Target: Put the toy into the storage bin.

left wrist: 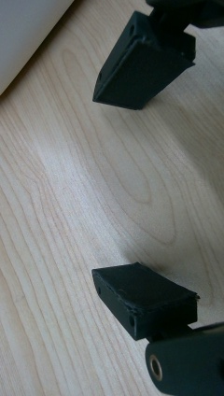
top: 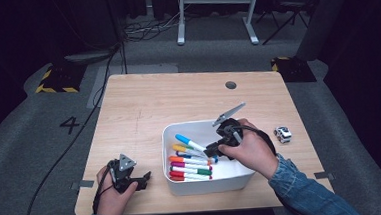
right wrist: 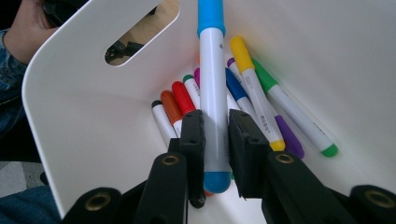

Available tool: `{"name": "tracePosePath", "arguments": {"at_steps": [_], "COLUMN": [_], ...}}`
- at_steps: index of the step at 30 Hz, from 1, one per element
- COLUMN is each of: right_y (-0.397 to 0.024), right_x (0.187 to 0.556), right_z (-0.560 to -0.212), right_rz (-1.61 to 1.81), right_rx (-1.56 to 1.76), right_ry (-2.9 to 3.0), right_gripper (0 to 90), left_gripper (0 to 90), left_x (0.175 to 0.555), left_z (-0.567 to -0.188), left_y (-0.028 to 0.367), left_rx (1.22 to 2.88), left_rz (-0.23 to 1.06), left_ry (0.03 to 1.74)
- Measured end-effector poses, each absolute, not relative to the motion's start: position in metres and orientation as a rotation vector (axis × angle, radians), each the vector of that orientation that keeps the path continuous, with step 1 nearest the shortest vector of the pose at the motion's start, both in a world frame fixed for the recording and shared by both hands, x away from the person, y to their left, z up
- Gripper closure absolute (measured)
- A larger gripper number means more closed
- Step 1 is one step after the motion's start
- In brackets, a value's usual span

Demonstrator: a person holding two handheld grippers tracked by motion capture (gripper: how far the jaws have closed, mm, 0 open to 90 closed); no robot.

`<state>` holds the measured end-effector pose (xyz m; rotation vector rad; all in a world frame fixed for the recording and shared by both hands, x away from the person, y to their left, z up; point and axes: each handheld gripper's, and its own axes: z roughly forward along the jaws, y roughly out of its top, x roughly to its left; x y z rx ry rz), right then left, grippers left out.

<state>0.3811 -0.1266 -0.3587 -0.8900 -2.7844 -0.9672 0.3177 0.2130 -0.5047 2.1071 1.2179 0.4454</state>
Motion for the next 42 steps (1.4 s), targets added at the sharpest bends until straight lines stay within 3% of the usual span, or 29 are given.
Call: {"name": "tracePosePath", "arguments": {"at_steps": [14, 42], "right_y": [-0.089, -0.064], "right_x": [0.395, 0.401], "right_z": [-0.367, -0.377], "right_rz": [-0.852, -0.871], "right_rx": [-0.898, -0.887], "right_ry": [-2.806, -2.881], "right_gripper": [76.6, 76.5], "left_gripper": [14.6, 14.6], "left_x": [0.318, 0.318], "left_z": [-0.505, -0.505], "left_y": [0.213, 0.213], "left_rx": [2.108, 2.107], "left_rz": [0.446, 0.446], "left_ry": [1.217, 1.218]}}
